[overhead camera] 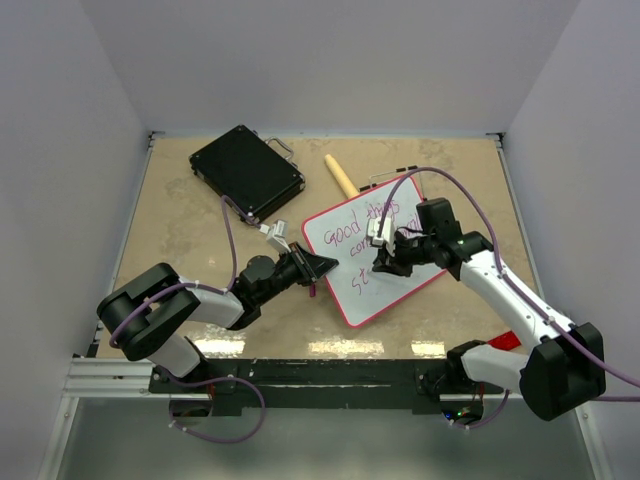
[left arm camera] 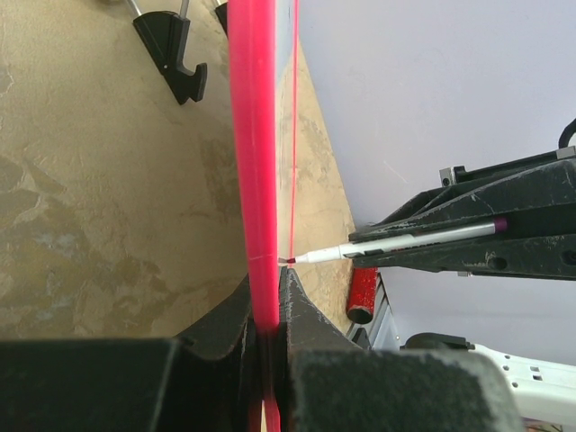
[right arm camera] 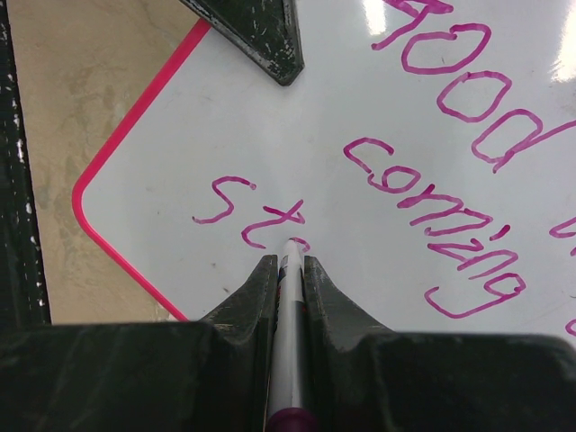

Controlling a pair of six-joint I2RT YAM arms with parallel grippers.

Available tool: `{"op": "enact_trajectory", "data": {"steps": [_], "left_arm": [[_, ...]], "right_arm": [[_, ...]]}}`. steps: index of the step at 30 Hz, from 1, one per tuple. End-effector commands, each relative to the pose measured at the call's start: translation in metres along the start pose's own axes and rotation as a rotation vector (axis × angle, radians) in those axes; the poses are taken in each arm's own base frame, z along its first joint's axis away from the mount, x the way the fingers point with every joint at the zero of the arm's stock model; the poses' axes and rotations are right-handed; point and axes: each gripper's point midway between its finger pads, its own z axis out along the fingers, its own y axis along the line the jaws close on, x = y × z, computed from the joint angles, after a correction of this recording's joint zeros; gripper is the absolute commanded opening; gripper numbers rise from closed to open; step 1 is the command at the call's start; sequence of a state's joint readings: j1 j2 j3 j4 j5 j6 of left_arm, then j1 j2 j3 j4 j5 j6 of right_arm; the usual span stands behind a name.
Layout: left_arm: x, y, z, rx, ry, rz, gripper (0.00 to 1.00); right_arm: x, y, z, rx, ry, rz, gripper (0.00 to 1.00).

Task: Write a sentence on the whiteboard
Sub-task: Write on the whiteboard with the whiteboard marker without the cap.

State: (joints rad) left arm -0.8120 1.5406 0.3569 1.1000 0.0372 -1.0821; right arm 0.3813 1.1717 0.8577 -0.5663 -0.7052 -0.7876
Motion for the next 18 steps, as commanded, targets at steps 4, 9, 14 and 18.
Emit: {"op": "enact_trajectory", "data": {"steps": [4,9,14,18], "left_arm": [[-0.022,-0.035,0.001,0.133,-0.084,0.04,0.0],[-0.022,-0.035,0.0,0.134,-0.083,0.04,0.0],[-0.023,-0.036,0.002,0.133,-0.084,0.041,0.0],[-0.022,-0.036,0.002,0.134,-0.082,0.04,0.0]], "right_arm": [[0.001,0.012,-0.001,-0.064,0.01,-0.036,0.0],[0.007,0.011,-0.003,-0.044,0.038,-0.029,0.0],[0.01,-0.002,-0.005,0.03,0.064,-0.019,0.0],[0.005,-0.01,-0.005,0.066,0.051,-0.008,0.0]]}}
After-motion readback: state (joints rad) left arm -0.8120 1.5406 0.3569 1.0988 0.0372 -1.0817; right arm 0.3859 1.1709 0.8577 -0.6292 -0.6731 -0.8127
